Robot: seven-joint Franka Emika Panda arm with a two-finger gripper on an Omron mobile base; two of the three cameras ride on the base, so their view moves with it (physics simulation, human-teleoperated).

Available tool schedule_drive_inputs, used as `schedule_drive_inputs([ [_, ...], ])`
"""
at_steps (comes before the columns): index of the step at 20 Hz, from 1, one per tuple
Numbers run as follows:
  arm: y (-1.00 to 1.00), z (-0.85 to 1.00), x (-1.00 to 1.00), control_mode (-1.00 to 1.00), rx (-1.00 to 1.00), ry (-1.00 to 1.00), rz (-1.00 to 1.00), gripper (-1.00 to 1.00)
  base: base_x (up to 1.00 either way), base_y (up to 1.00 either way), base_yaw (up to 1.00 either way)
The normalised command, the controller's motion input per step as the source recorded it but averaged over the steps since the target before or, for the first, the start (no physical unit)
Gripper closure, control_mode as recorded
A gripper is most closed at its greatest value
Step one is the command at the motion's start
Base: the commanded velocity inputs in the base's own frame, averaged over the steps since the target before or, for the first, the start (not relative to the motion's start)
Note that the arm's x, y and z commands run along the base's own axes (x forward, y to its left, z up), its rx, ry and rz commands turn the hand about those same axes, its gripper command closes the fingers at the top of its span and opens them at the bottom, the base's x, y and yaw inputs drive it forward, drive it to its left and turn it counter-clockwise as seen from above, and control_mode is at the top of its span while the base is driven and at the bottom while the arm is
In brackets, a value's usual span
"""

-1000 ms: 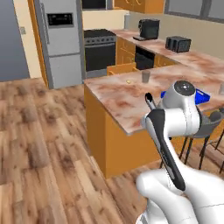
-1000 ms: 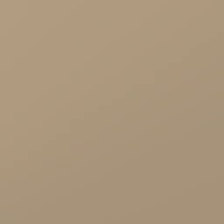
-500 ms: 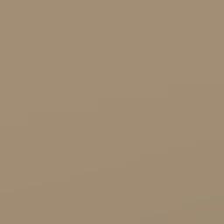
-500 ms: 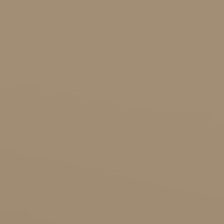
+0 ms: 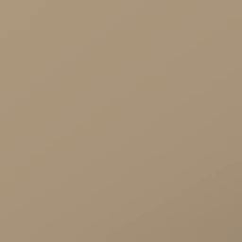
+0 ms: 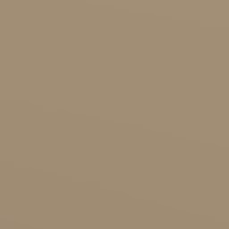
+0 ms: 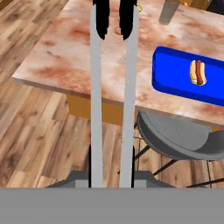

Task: Take the tongs from the drawer on the left and place them on the dining counter next to the tray containing the hot dog.

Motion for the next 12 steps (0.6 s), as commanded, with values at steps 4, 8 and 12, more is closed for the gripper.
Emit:
schedule_drive_inputs([
  [4,0.00,0.00,0.00,1.00,0.00,0.00,0.00,1.00,0.25,-0.43,0.00],
  [8,0.00,0.00,0.00,1.00,0.00,0.00,0.00,1.00,0.34,-0.43,0.00],
  [12,0.00,0.00,0.00,1.00,0.00,0.00,0.00,1.00,0.68,-0.23,0.00],
])
